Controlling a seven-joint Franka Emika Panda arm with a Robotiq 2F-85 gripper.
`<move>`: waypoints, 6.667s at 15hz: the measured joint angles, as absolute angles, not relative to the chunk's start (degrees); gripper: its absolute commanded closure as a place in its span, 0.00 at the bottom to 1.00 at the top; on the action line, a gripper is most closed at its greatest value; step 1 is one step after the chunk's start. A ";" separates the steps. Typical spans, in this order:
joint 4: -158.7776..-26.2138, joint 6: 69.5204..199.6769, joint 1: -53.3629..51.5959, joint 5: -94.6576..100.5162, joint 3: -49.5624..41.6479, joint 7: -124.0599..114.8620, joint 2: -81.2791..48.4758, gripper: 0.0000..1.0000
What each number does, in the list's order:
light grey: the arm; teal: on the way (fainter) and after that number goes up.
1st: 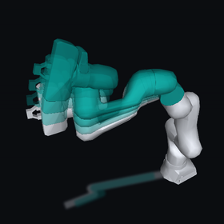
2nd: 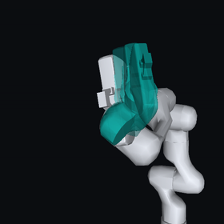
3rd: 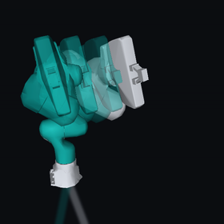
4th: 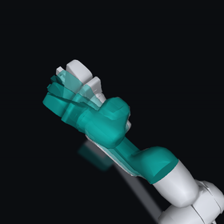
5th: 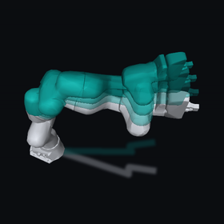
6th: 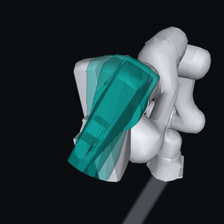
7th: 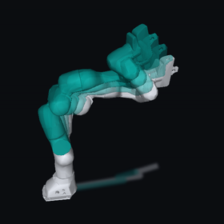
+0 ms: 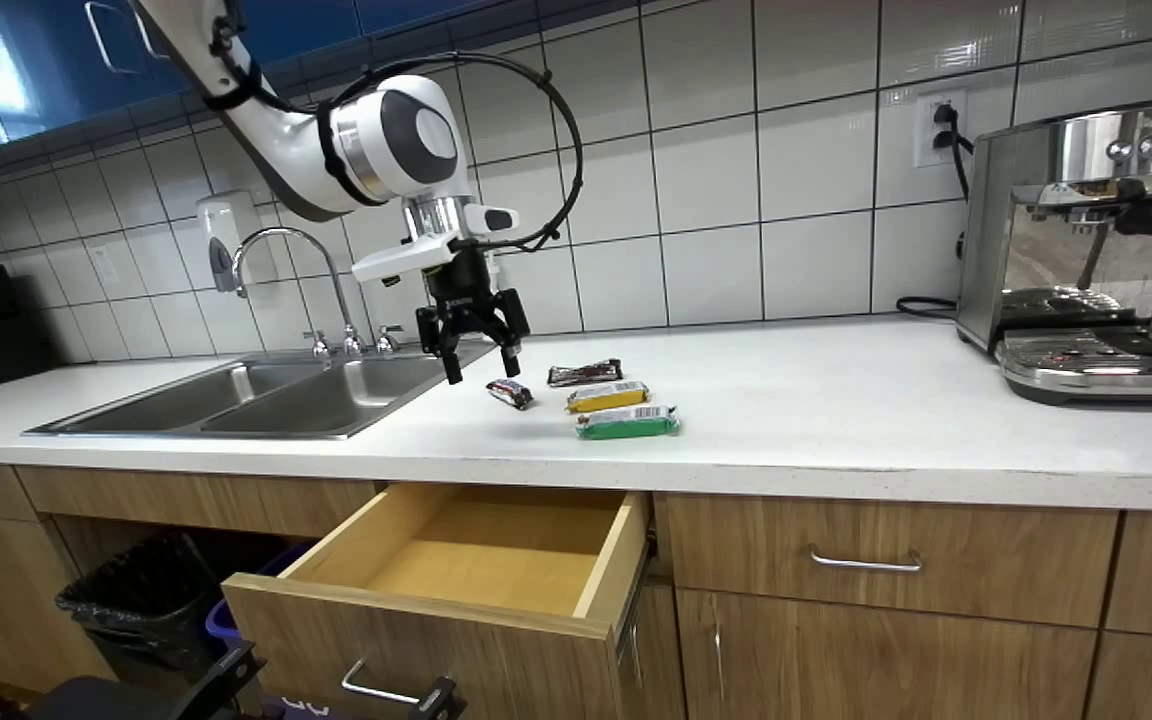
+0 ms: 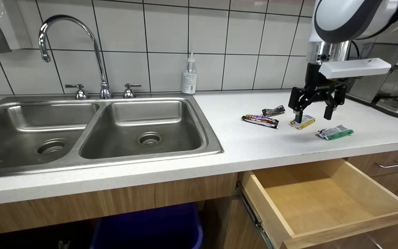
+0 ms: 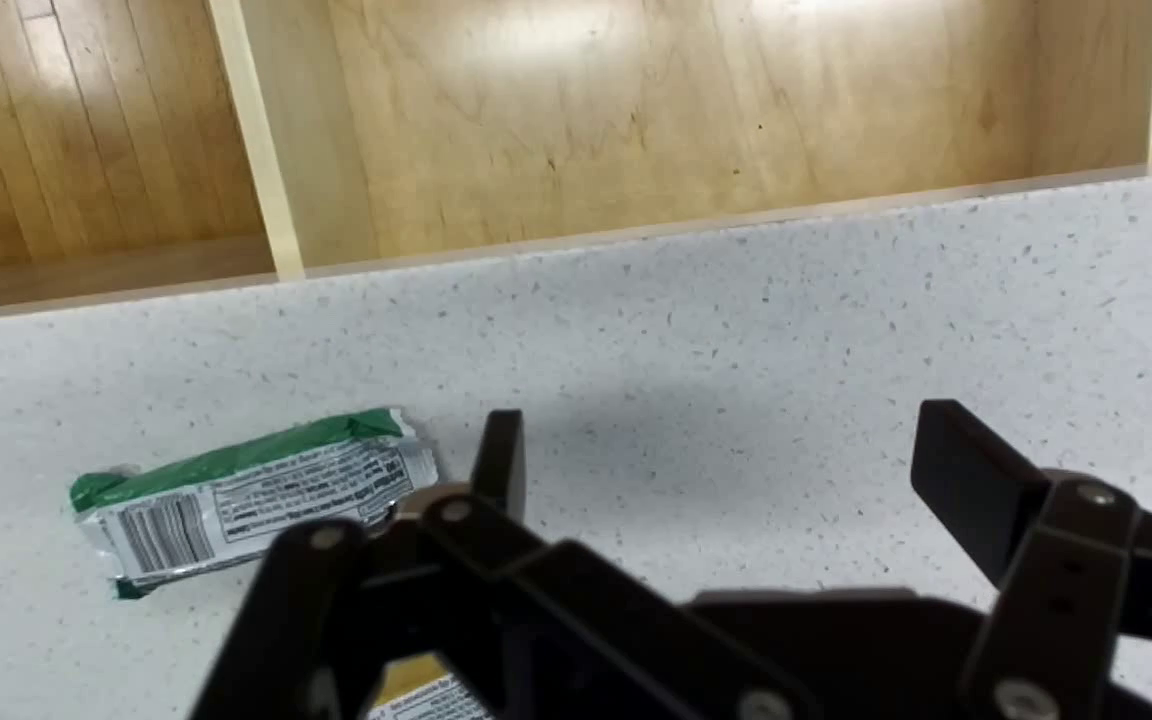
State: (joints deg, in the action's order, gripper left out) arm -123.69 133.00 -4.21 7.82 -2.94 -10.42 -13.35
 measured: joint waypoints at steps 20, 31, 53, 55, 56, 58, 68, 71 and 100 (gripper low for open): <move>-106.31 124.32 -4.44 9.75 -0.85 6.18 -26.11 0.00; -95.38 118.46 -4.47 12.15 0.36 15.34 -34.22 0.00; -70.32 105.20 -4.51 12.41 3.50 27.86 -50.80 0.00; -68.15 104.02 -4.51 12.41 3.80 28.50 -52.14 0.00; -67.04 103.34 -4.55 12.41 3.92 28.69 -52.77 0.00; -65.10 102.17 -4.61 12.40 4.07 29.01 -53.90 0.22; -58.83 97.56 -4.62 12.32 4.16 31.03 -57.46 0.97; -58.10 96.13 -4.49 12.22 4.16 31.48 -57.81 0.96; -82.60 96.74 -4.33 8.05 5.43 29.37 -37.93 0.96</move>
